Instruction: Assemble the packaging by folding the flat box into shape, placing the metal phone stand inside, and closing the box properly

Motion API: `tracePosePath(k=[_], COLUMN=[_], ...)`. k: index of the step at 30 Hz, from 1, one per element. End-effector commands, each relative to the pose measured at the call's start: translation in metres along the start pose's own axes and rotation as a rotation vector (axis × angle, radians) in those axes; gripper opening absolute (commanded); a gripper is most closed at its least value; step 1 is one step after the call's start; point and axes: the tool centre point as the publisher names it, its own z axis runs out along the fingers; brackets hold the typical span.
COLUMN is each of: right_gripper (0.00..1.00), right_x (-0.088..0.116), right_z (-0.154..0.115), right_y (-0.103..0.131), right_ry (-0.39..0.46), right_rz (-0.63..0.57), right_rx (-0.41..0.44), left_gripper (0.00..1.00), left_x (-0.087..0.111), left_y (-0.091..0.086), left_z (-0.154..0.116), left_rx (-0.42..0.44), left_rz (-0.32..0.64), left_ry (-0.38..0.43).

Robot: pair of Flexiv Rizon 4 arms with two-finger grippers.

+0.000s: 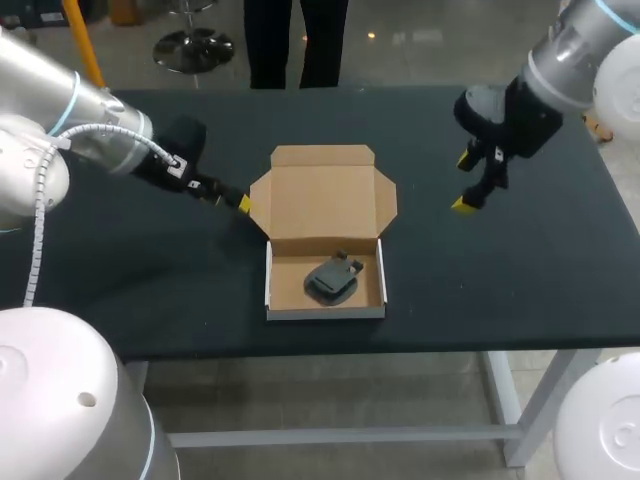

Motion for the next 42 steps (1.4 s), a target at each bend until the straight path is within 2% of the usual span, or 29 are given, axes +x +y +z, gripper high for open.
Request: tracePosePath(k=[1, 10, 24, 29, 36, 39, 42], right_gripper=[1.00, 1.00, 1.00, 1.00, 1.00, 1.00, 1.00], right_x=[-0.008, -0.014, -0.037, -0.043, -0.051, -0.054, -0.055], right_z=[0.000, 0.005, 0.020, 0.024, 0.034, 0.037, 0.040], right_y=[0.014, 0.034, 0.055, 0.061, 0.064, 0.066, 0.070], right_ry=[0.145, 0.166, 0.204, 0.211, 0.230, 0.237, 0.241], right_rz=[-0.021, -0.083, -0.127, -0.133, -0.122, -0.120, -0.121], right_rx=[0.050, 0.108, 0.150, 0.159, 0.184, 0.191, 0.202], left_gripper=[1.00, 1.00, 0.95, 0.85, 0.78, 0.71, 0.57], left_x=[-0.017, -0.035, -0.033, -0.030, -0.018, -0.012, -0.006], left_y=[-0.008, -0.016, -0.028, -0.032, -0.034, -0.035, -0.035], left_z=[0.011, 0.030, 0.062, 0.071, 0.075, 0.077, 0.079], left_rx=[-0.006, 0.008, 0.026, 0.038, 0.054, 0.056, 0.054], left_rz=[0.003, 0.003, 0.056, 0.055, 0.075, 0.086, 0.101], left_ry=[0.062, 0.191, 0.303, 0.356, 0.429, 0.451, 0.465])
